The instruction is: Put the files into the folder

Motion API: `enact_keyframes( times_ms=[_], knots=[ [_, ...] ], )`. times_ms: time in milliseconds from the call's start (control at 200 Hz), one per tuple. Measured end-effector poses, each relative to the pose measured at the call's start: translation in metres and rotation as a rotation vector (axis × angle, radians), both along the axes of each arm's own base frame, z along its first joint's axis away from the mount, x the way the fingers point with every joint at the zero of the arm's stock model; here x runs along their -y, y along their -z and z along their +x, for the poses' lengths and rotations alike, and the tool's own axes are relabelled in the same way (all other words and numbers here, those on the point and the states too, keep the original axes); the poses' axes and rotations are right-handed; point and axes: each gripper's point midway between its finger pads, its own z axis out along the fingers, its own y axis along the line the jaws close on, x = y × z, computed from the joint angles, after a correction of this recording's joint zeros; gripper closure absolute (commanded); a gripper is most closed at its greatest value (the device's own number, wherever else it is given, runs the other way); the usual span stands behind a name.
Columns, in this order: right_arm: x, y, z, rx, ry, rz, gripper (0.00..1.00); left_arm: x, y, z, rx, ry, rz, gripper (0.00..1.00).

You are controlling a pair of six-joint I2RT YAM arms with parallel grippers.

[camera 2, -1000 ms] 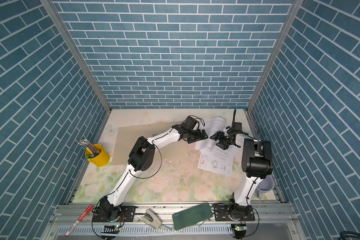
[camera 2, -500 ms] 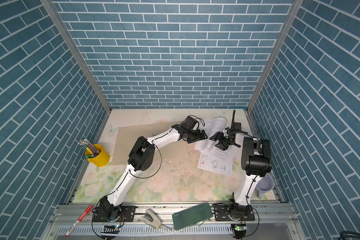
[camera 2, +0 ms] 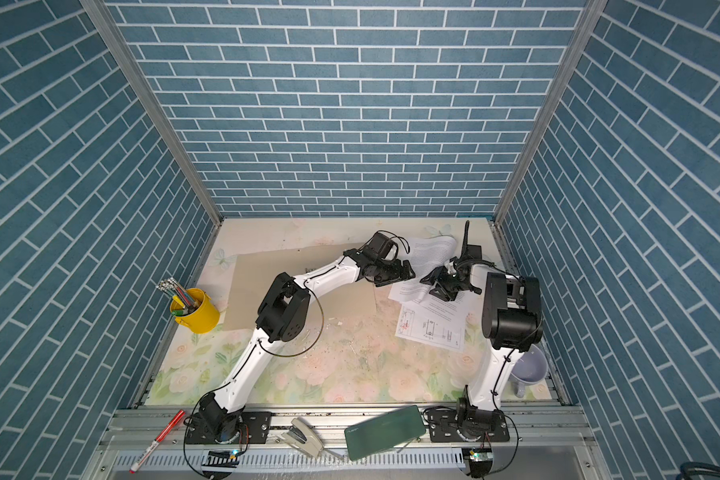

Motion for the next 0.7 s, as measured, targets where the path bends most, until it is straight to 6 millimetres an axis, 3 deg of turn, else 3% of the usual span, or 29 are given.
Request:
enact_keyframes(
  times_ms=[400, 700],
  knots=[
    [0.004, 0.004, 0.000, -0.009, 0.011, -0.009, 0.49, -0.016, -0.003, -0.003, 0.089, 0.084, 0.125, 0.06],
    [0.007, 0.004, 0.001, -0.012, 0.017, -0.004, 0.49, -0.023, -0.052, -0.012, 0.330, 0.245, 0.239, 0.06]
  ],
)
